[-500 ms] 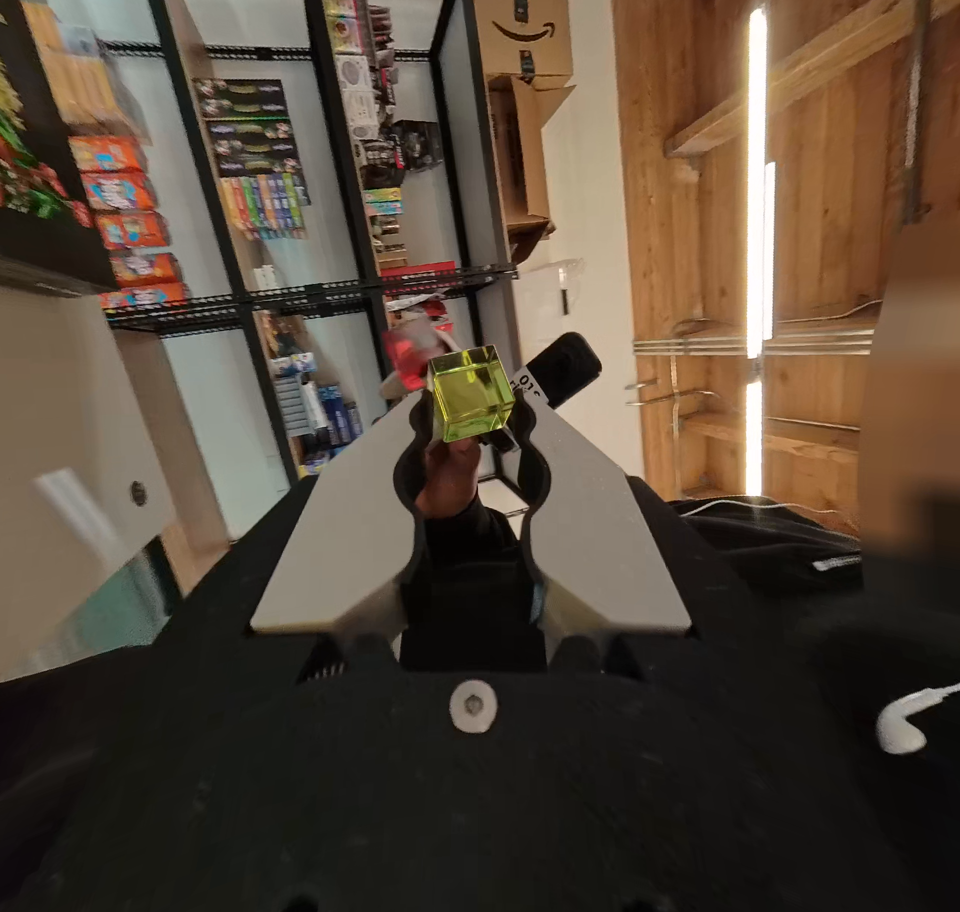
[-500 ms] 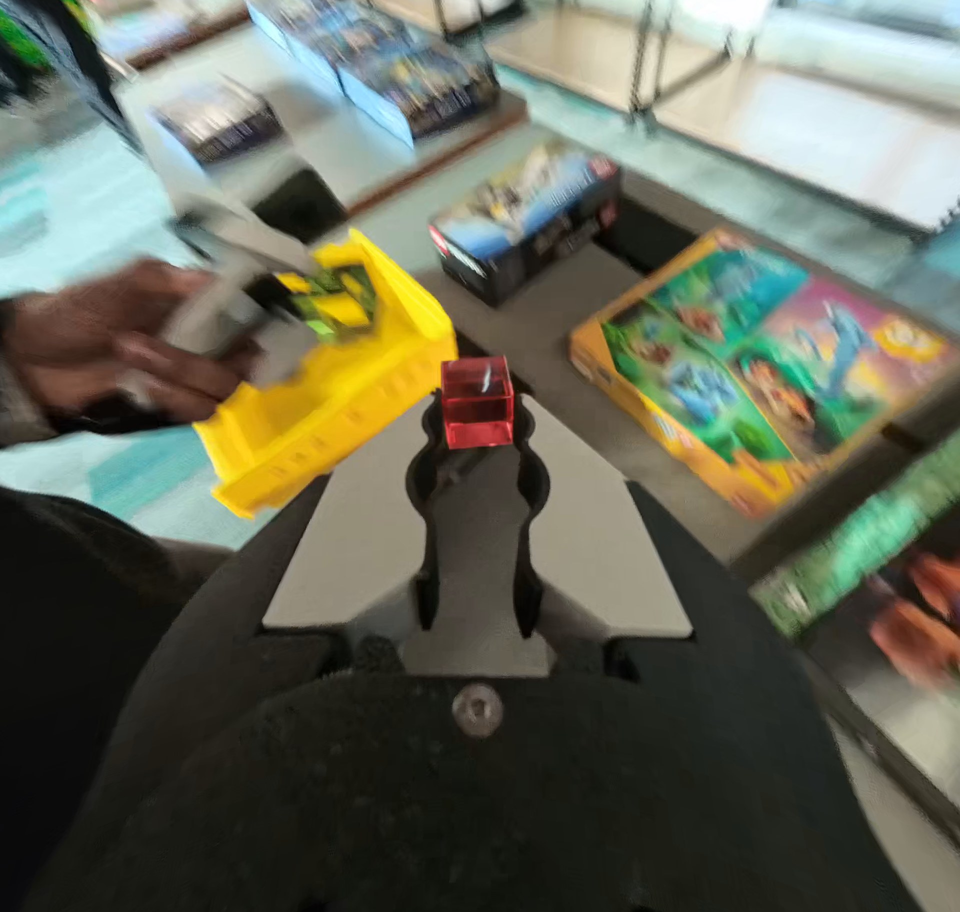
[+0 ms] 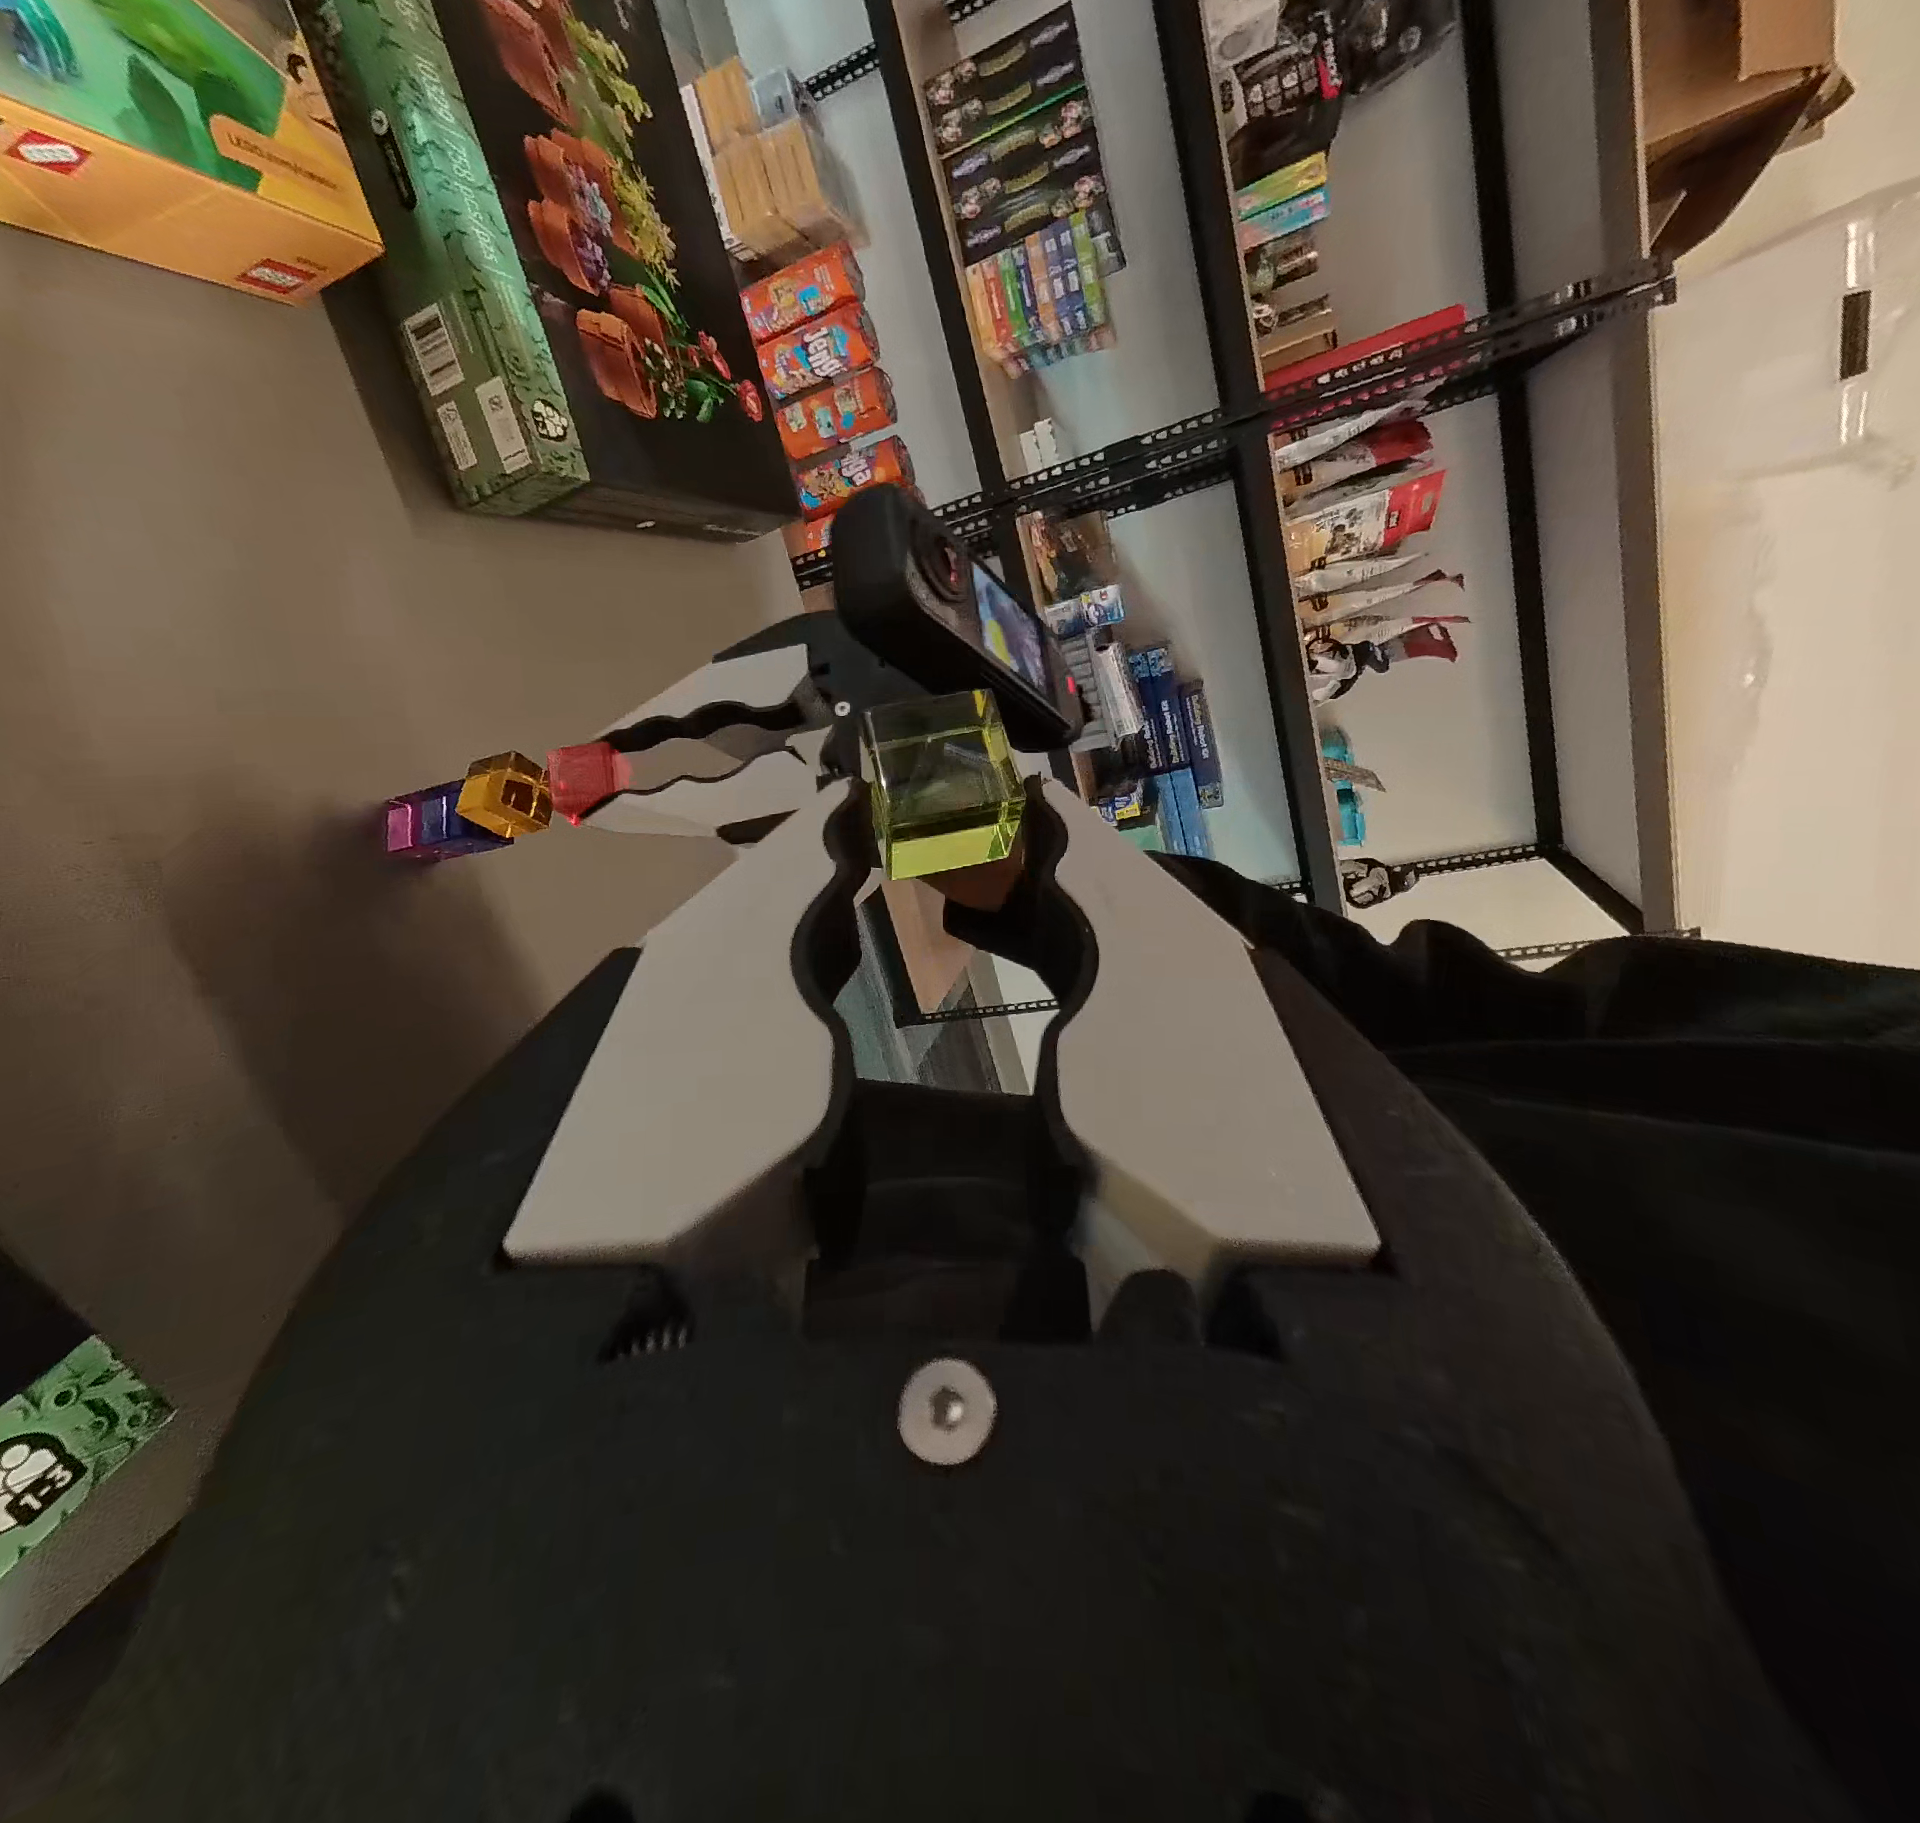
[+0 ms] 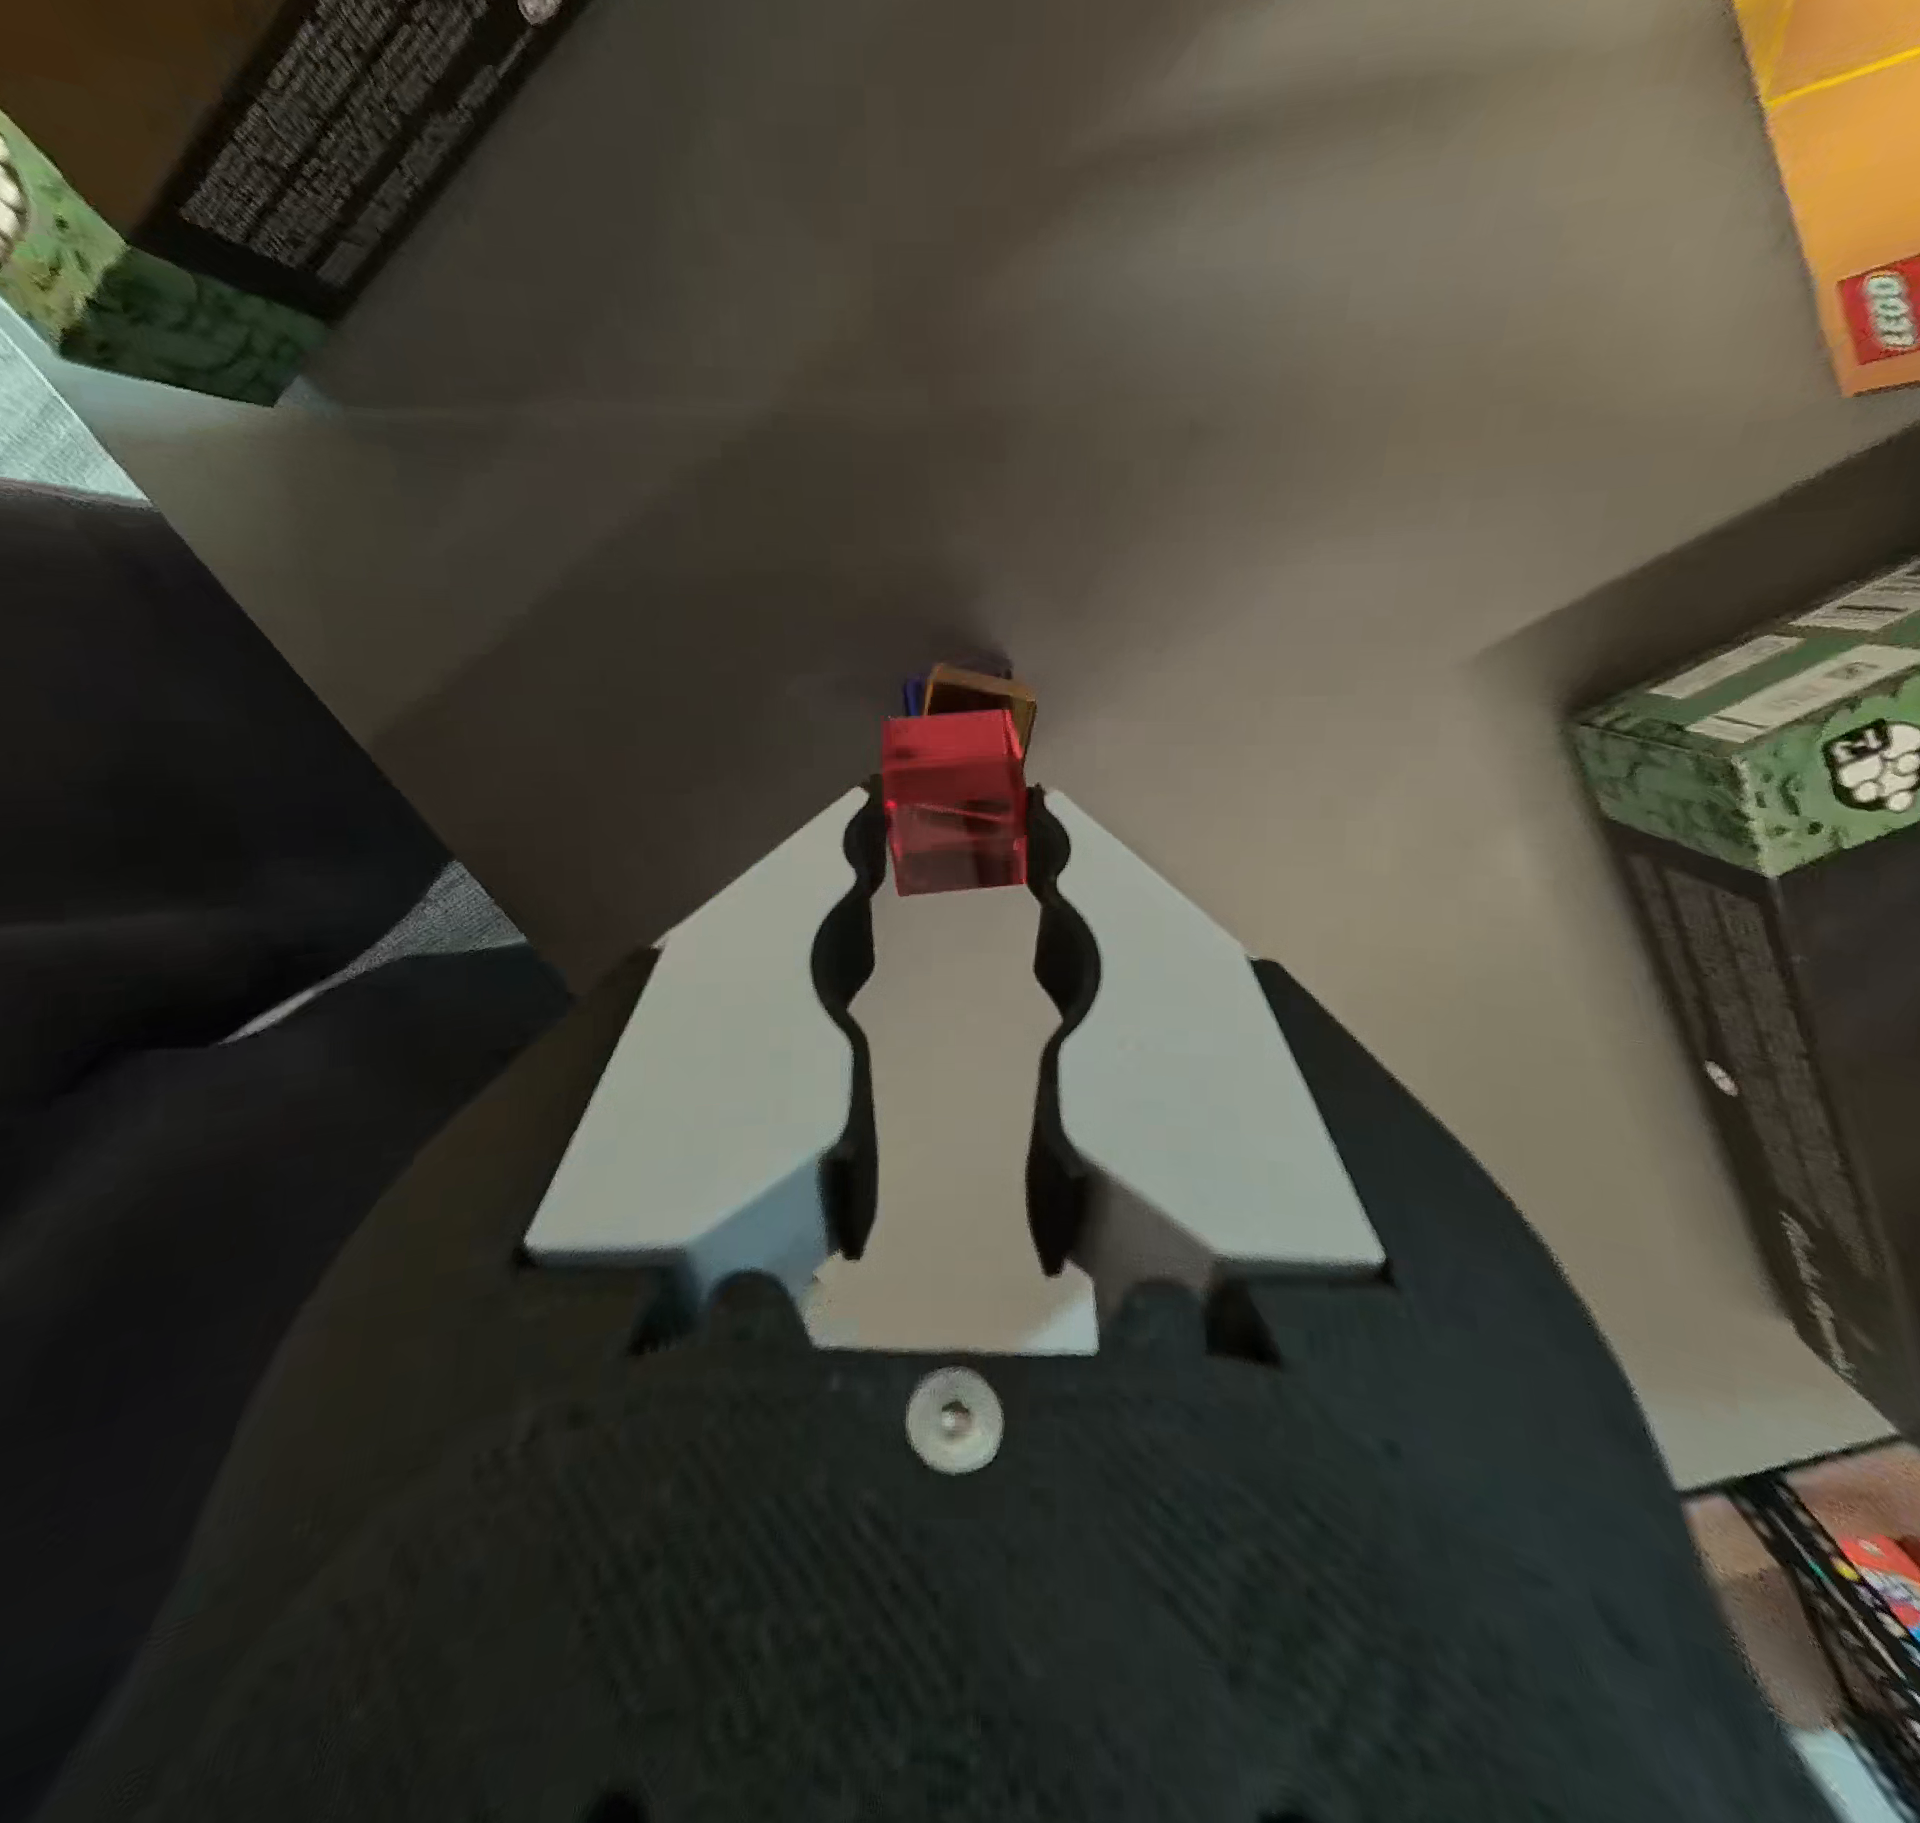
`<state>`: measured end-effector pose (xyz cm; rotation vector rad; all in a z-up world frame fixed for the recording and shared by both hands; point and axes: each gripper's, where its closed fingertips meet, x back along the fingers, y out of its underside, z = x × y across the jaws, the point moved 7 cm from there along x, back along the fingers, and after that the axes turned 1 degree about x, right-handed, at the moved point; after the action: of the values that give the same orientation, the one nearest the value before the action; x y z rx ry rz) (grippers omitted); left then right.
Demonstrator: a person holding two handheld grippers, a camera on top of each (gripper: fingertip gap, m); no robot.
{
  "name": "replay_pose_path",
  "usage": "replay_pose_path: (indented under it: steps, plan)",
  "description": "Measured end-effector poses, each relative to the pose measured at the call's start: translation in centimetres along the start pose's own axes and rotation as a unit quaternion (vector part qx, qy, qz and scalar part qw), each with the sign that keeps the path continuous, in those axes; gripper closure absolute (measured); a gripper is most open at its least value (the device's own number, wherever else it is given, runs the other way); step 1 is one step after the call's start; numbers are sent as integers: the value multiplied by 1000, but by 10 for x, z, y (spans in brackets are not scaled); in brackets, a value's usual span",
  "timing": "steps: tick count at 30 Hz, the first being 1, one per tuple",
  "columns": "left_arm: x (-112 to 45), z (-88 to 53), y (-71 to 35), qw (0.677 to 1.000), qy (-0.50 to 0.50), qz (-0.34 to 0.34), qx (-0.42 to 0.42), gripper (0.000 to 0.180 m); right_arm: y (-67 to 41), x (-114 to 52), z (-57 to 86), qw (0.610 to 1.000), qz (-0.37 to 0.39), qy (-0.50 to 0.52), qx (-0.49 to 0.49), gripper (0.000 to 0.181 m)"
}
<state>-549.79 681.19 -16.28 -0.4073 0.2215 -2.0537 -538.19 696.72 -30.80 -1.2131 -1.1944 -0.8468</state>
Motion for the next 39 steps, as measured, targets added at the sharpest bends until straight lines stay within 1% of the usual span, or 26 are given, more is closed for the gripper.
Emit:
replay_pose_path:
  steps: [3,5,8,12,16,19,22,25,27,29,31,34,39]
  plan:
    - [0,-1,5,1000,-14,-2,-9,155,-1,-7,0,999,-32,9,19,156]
    - [1,-2,9,1000,-18,-1,-7,155,-2,-9,0,999,-36,10,27,156]
    - [1,-4,14,1000,-20,0,-1,155,-3,-10,-2,999,-22,5,27,156]
    - [-4,-8,18,999,-36,-15,-8,155,-2,-6,-1,1000,-9,0,7,142]
    - [-24,-17,25,996,-64,-54,-33,155,7,10,3,1000,18,-4,-24,136]
    - [-48,-28,29,988,-102,-86,-77,155,21,27,5,997,47,-9,-58,136]
    - [-78,-44,35,967,-157,-122,-161,155,44,40,6,992,68,-19,-108,136]
    - [-108,-63,45,932,-208,-161,-251,154,71,46,5,983,83,-38,-160,137]
    - [-123,-73,50,906,-238,-170,-307,155,88,48,6,978,88,-44,-182,139]
    - [-135,-77,53,887,-253,-175,-346,154,100,53,7,977,105,-40,-182,147]
    - [-145,-79,57,870,-264,-187,-372,154,107,61,11,977,131,-22,-170,154]
    - [-156,-82,61,858,-274,-198,-388,154,114,67,16,978,145,-7,-153,154]
    - [-167,-93,66,840,-300,-218,-396,154,121,62,20,979,145,-19,-144,154]
